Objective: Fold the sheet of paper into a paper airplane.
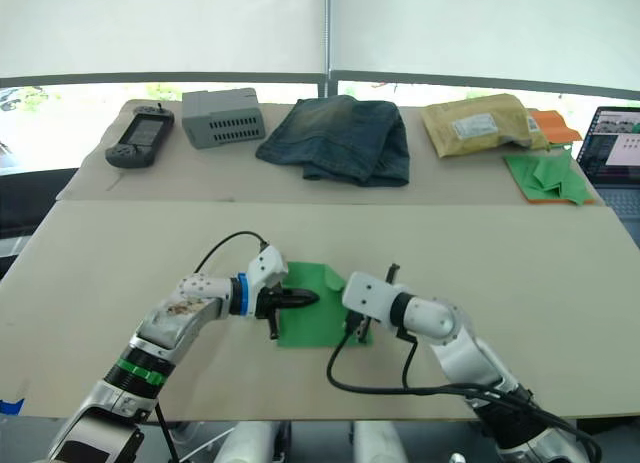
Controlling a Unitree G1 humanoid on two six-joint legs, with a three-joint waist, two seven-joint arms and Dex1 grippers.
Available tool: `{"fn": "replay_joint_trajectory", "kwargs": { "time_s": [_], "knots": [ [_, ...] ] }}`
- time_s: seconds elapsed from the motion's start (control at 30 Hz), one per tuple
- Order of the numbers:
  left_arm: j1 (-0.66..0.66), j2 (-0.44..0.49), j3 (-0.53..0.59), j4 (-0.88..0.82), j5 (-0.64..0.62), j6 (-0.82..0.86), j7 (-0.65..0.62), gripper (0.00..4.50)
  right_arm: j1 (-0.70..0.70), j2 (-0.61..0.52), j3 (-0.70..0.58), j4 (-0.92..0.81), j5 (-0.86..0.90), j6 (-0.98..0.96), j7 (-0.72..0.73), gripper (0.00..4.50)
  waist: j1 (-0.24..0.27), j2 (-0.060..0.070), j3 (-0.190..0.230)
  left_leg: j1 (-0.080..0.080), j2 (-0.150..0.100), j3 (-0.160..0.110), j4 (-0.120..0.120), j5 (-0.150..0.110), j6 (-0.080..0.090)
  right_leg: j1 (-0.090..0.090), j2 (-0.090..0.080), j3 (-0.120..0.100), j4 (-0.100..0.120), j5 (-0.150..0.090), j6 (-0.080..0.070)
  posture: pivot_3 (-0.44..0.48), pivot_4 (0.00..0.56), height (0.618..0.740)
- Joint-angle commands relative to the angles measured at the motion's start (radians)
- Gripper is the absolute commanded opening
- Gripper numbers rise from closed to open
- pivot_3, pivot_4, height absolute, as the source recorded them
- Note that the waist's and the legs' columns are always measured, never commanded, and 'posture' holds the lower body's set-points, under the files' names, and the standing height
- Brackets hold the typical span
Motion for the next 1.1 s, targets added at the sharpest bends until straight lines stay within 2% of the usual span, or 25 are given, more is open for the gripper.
{"fn": "replay_joint_trajectory", "kwargs": {
  "time_s": [0.03,0.3,0.6,0.87,0.97,1.07,1.1],
  "knots": [
    [-0.036,-0.011,0.034,-0.014,-0.025,0.032,0.014,0.0,0.001,0.012,0.01,-0.001,-0.04,-0.015,-0.003,0.03,0.0,0.0,0.0,0.0,0.0,0.0,0.0,0.0,0.0,0.0,0.0,0.0,0.0,0.0,0.0,0.0,0.15,0.728],
    [-0.112,-0.065,0.041,0.006,-0.028,0.062,0.052,0.0,0.0,0.036,0.007,0.03,-0.093,-0.002,-0.008,0.03,0.0,0.0,0.0,0.001,0.0,0.0,0.0,0.0,0.0,0.001,0.0,0.0,0.0,0.0,0.0,0.0,0.15,0.728],
    [-0.165,-0.119,-0.111,0.221,0.184,-0.11,0.115,0.0,0.014,0.05,0.008,0.013,-0.121,-0.001,-0.012,0.03,0.004,-0.001,-0.001,0.002,0.0,0.0,0.0,0.0,0.0,0.003,0.0,0.0,0.0,0.0,0.0,0.0,0.15,0.728],
    [-0.178,-0.163,-0.134,0.288,0.228,-0.163,0.117,0.0,0.037,0.029,-0.01,-0.025,-0.143,0.005,0.002,0.03,0.006,-0.001,-0.001,0.004,-0.001,0.0,0.001,0.0,0.0,0.004,0.0,0.0,0.0,0.0,0.0,0.0,0.15,0.728],
    [-0.171,-0.159,-0.137,0.282,0.231,-0.159,0.11,0.0,0.044,0.026,-0.052,-0.08,-0.095,0.041,0.032,0.03,0.01,-0.001,-0.001,0.003,-0.001,0.0,0.001,0.0,0.0,0.004,0.0,0.0,0.0,0.0,0.0,0.0,0.15,0.728],
    [-0.159,-0.146,-0.136,0.271,0.231,-0.157,0.102,0.0,0.04,0.002,-0.107,-0.149,-0.024,0.103,0.094,0.88,0.008,-0.001,-0.001,0.002,-0.001,0.0,0.001,0.0,0.0,0.003,0.0,0.0,0.0,0.0,0.0,0.0,0.15,0.728],
    [-0.157,-0.143,-0.136,0.269,0.231,-0.157,0.1,0.0,0.039,-0.006,-0.12,-0.165,-0.004,0.121,0.11,1.29,0.008,-0.001,-0.001,0.002,-0.001,0.0,0.001,0.0,0.0,0.003,0.0,0.0,0.0,0.0,0.0,0.0,0.15,0.728]
  ]
}}
